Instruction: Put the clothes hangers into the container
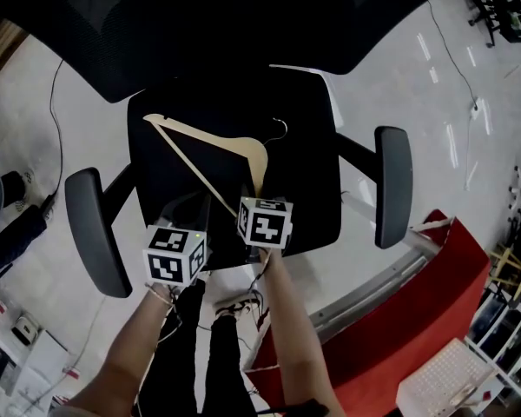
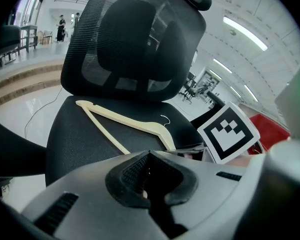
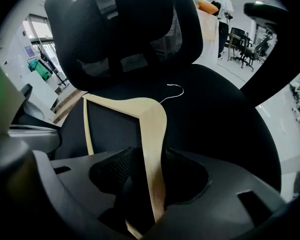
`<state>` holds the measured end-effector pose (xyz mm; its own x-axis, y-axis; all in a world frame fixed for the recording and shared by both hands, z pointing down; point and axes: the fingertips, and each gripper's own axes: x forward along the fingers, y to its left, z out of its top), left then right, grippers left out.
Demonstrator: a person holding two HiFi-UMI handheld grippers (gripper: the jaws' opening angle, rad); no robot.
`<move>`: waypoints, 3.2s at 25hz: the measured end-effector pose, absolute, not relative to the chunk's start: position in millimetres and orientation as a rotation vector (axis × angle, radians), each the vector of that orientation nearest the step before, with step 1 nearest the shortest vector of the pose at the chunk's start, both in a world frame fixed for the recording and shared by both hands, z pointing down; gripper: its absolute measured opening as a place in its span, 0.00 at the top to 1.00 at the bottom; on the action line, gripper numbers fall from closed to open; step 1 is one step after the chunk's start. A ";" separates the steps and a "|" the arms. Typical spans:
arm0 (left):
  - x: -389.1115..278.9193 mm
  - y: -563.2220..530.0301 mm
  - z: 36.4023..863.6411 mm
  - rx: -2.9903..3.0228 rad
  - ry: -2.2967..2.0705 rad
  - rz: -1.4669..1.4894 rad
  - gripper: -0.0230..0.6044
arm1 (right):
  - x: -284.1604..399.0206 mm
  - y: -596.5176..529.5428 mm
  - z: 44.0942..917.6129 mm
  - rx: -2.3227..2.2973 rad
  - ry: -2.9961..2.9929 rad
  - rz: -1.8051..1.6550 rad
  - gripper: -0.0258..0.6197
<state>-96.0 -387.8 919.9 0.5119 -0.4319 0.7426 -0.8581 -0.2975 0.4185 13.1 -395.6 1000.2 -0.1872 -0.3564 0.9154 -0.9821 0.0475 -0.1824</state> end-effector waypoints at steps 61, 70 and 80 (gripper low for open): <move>-119.0 -314.3 465.3 2.256 -1.303 0.296 0.96 | -24.1 -368.9 462.1 1.933 -2.154 1.017 0.78; -33.7 -221.2 376.4 2.449 -1.143 0.245 0.96 | 68.3 -263.0 357.5 2.095 -2.062 0.728 0.78; 144.2 13.0 251.5 2.654 -0.833 0.272 0.96 | 254.4 -0.3 234.7 2.403 -1.820 0.649 0.78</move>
